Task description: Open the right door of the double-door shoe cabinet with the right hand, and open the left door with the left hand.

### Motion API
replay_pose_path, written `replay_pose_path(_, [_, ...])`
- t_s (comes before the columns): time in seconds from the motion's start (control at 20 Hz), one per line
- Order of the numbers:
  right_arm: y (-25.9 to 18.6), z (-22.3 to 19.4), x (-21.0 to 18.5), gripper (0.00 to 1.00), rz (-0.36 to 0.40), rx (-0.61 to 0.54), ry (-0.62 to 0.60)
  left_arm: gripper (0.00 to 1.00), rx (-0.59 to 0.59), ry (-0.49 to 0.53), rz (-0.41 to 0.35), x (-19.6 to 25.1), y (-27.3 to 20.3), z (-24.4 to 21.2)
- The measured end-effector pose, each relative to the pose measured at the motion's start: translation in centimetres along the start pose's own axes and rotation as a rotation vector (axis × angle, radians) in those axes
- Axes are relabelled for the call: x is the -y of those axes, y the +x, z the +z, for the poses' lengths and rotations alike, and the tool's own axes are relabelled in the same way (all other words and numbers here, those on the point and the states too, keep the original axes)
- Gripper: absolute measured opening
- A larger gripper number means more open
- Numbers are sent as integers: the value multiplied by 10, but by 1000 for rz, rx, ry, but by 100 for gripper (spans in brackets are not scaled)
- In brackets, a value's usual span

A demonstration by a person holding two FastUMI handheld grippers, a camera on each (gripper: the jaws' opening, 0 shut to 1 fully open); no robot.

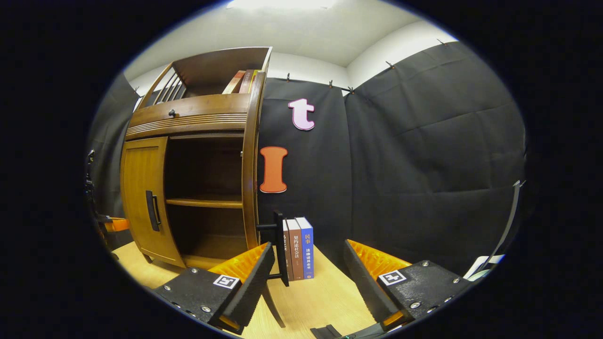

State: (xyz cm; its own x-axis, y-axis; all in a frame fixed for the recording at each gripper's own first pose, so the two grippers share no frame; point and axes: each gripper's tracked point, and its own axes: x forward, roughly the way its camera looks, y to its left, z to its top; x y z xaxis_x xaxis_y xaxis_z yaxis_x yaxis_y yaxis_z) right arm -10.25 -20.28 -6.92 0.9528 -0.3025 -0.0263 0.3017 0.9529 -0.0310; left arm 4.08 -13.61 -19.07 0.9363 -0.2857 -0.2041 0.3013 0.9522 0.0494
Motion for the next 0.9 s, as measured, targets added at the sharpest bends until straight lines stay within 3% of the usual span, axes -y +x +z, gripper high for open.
replay_pose_path(0.05, [0,0,1,92,-1,2,8,8,21,34,-5,10,5,8])
replay_pose_path(0.1, [0,0,0,100,2,2,16,8,47,66,-4,17,11,15])
replay_pose_path(0.15, [0,-2,0,100,5,1,21,16,63,83,11,22,17,20])
replay_pose_path(0.55, [1,-10,2,100,3,-15,2,55,60,6,87,9,88,21])
replay_pose_path(0.6, [2,-10,2,92,4,-16,8,55,68,6,97,5,95,24])
replay_pose_path(0.75, [3,-13,6,92,0,-21,14,54,52,21,125,-8,115,22])
replay_pose_path(0.9, [5,-15,8,92,-6,-23,17,61,4,21,122,-11,130,10])
